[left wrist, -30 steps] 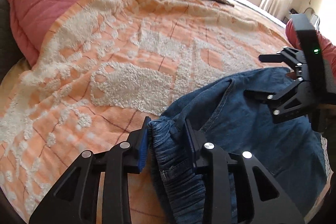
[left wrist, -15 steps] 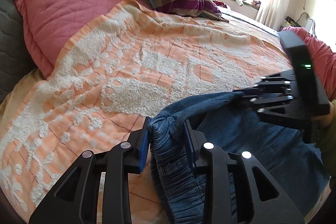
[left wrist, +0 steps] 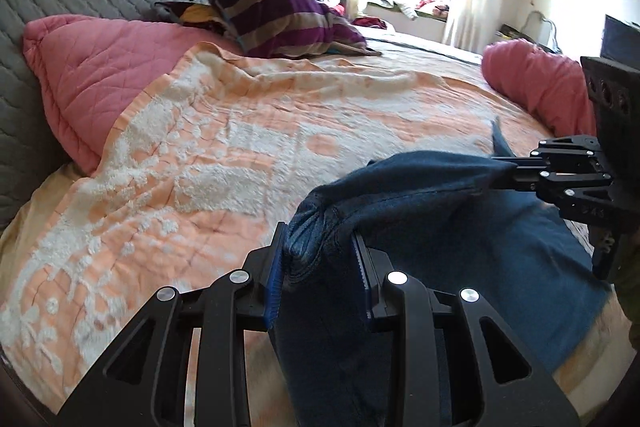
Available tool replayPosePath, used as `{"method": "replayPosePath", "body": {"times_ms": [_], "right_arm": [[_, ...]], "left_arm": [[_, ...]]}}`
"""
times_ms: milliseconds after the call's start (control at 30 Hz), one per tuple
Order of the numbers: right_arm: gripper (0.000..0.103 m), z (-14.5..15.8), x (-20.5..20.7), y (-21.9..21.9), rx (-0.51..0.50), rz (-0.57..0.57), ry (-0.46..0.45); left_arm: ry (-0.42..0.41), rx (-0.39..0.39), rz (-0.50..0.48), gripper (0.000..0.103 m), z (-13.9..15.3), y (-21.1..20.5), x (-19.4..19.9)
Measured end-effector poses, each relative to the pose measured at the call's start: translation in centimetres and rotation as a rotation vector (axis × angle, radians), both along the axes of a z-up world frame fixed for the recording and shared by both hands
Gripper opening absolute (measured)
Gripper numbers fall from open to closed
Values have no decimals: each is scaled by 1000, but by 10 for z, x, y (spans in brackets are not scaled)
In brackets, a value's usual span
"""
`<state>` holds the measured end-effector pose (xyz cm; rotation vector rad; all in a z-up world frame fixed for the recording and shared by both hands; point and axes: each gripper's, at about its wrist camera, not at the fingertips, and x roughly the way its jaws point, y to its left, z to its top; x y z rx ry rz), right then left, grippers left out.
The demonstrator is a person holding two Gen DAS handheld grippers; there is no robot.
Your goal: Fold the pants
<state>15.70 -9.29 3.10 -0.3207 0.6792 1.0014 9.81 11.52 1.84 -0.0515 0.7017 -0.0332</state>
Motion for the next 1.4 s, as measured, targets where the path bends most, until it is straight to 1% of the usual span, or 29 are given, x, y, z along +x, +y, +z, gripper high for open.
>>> {"method": "replayPosePath", "body": {"times_ms": [200, 267, 433, 567, 600, 667, 767, 833, 933, 1000, 1067, 1200, 1300, 1400], "right_arm": [[3, -1, -52, -19, 4, 40, 16], [3, -4, -66, -25, 15, 45, 40], [3, -12, -98, -32, 4, 70, 60], [3, -20, -116, -31, 15, 90, 92], [3, -23, -119, -30, 6, 96, 96], [3, -30, -127, -27, -20, 94, 80], [3, -38, -135, -24, -35, 101, 98], [3, -42, -138, -24, -47, 105, 103], [3, -45, -143, -24, -59, 115, 104], [3, -47, -144, -23, -69, 121, 103], [3, -51, -147, -22, -79, 125, 104], [3, -57, -151, -21, -79, 140, 118], [3, -60, -152, -20, -78, 147, 130], [3, -63, -154, -19, -84, 147, 141]], "left_arm": [[29, 1, -37, 28, 1, -9, -35], [39, 23, -47, 28, -1, -15, -45], [66, 46, -61, 29, -4, -21, -70], [93, 67, -56, 29, -9, -22, -81], [104, 70, -56, 31, -10, -22, -82], [132, 47, -51, 32, -16, -17, -83], [164, 13, -38, 33, -22, -12, -87], [189, 3, -35, 35, -27, -10, -89], [205, -12, -33, 35, -30, -7, -94], [200, -25, -22, 35, -28, -3, -100], [188, -15, 10, 35, -22, 3, -107], [124, -46, 60, 34, 2, 14, -119], [82, -64, 41, 34, 19, 2, -113], [75, -91, -15, 34, 24, -21, -92]]}}
